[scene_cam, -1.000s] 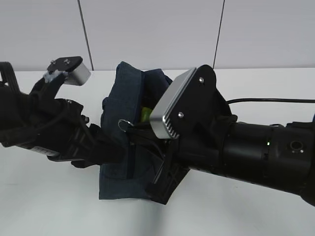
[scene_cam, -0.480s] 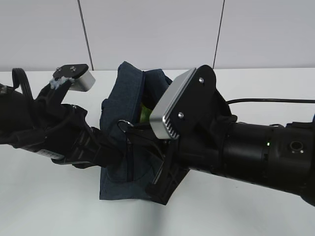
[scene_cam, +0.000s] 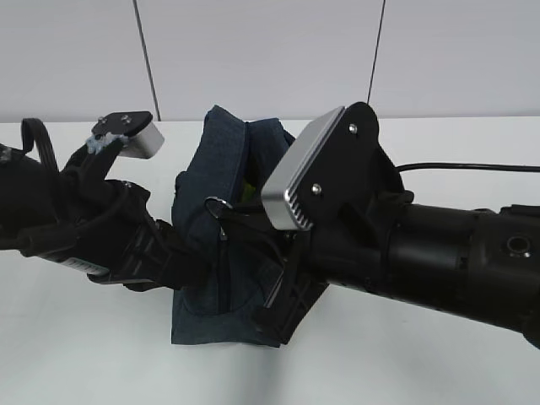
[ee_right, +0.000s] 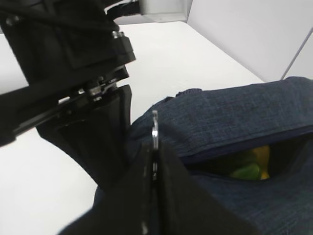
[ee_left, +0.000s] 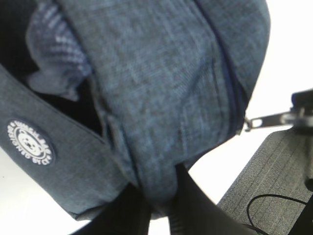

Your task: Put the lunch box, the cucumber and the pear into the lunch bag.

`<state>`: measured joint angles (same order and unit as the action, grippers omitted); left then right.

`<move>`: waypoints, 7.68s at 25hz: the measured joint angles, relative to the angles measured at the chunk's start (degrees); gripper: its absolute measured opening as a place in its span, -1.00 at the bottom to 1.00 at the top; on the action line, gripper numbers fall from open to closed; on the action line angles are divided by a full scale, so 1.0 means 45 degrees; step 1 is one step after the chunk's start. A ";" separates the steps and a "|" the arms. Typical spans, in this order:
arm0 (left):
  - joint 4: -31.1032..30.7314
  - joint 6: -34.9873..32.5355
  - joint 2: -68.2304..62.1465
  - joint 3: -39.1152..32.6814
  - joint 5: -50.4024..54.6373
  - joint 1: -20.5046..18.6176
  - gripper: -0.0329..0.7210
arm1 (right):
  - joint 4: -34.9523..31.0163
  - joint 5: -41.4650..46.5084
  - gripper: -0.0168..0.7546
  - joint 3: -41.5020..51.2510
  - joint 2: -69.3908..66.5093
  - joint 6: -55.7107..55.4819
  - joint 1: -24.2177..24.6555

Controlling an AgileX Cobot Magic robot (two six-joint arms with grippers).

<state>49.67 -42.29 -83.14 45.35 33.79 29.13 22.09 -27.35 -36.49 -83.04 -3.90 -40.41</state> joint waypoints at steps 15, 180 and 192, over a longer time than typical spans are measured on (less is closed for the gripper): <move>-0.0560 0.0000 0.0000 0.0000 0.0435 0.0000 -0.87 | -0.1705 -0.0192 -0.96 0.0000 0.0000 0.1498 0.0454; -0.2096 0.3326 -0.3226 0.7570 0.2378 -0.1649 0.13 | 1.4534 -0.6573 -0.96 -0.9171 -0.6599 -1.6693 0.7974; -0.2699 0.3793 -0.3789 0.8016 0.2996 -0.1649 -0.19 | 1.4534 -0.6593 -0.96 -0.9171 -0.6599 -1.6720 0.7974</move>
<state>37.53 -25.22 -100.19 81.42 47.27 21.71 87.49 -57.02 -77.76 -112.74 -79.14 -4.53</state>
